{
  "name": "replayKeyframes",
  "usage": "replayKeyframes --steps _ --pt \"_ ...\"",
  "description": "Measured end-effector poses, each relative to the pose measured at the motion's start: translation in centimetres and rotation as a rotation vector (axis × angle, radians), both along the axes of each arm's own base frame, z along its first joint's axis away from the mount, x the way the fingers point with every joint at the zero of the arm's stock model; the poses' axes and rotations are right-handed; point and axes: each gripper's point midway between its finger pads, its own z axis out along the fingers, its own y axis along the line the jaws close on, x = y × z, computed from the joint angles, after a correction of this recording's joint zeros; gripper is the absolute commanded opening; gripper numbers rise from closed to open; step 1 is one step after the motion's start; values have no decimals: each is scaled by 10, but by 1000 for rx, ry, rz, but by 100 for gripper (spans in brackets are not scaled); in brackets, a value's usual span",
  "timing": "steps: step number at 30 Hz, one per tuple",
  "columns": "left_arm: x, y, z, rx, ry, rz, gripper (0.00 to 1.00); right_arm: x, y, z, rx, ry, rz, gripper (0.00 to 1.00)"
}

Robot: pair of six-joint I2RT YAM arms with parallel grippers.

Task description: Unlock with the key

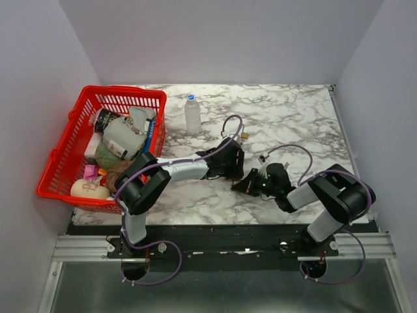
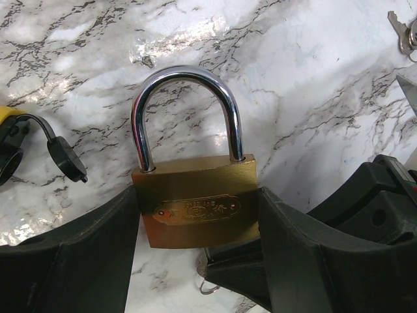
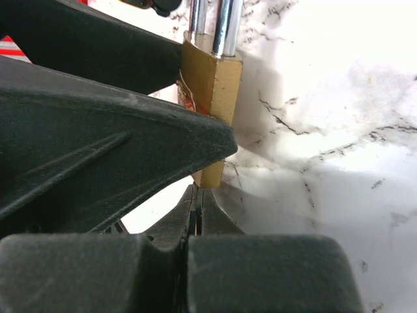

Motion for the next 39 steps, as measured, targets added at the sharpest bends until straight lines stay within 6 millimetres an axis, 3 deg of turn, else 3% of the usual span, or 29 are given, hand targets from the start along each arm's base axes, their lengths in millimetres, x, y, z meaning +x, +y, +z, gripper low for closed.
replayKeyframes --steps 39 --pt "8 -2 0 -36 -45 -13 0 15 -6 1 18 -28 -40 1"
